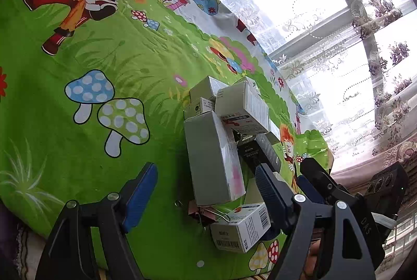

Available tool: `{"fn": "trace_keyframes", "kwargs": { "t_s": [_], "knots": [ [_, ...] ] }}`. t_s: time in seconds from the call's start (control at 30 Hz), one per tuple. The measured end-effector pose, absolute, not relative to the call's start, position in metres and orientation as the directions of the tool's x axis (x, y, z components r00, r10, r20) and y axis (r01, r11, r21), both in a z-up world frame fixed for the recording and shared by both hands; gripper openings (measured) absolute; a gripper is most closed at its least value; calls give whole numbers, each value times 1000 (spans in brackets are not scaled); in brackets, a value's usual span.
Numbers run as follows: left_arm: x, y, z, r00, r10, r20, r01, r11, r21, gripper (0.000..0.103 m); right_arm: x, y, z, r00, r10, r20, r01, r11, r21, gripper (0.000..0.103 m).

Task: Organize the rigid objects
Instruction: 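Move both tools back to the pile of white boxes, then grasp the pink-printed white box with the left tool while the right tool grasps the text-printed white box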

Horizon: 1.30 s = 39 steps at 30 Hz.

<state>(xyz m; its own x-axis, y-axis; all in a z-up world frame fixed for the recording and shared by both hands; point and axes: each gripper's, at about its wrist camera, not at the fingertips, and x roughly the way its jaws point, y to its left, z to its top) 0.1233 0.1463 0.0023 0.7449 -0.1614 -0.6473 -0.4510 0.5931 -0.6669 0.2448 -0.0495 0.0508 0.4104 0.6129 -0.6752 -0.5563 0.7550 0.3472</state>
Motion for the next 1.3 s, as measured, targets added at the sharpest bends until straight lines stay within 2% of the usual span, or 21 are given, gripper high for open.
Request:
{"fn": "trace_keyframes", "kwargs": {
  "t_s": [0.17,0.3,0.53,0.9,0.97,1.0,1.03,1.3],
  "knots": [
    [142,149,-16,738,-253,-625,-422,550,-721,78,253,-32,59,408,609,-681,-567,753,333,89],
    [150,151,-22,741,-279,-611,-402,545,-736,78,258,-13,59,397,599,-696,-577,752,318,93],
    [153,158,-27,754,-312,-578,-363,536,-762,76,265,30,53,361,581,-730,-634,727,265,94],
    [158,163,-36,750,-359,-555,-326,529,-783,50,278,54,33,373,536,-757,-639,740,208,94],
    [159,163,-36,755,-367,-543,-315,524,-791,44,279,55,30,371,534,-759,-641,739,206,88],
    [158,163,-36,758,-364,-542,-311,528,-790,44,280,56,28,367,535,-761,-644,736,207,78],
    [158,163,-35,760,-359,-542,-309,534,-787,43,280,56,27,367,538,-759,-647,734,208,74],
    [155,165,-31,787,-362,-500,-274,521,-808,38,277,47,35,404,547,-733,-638,743,202,73]
  ]
}}
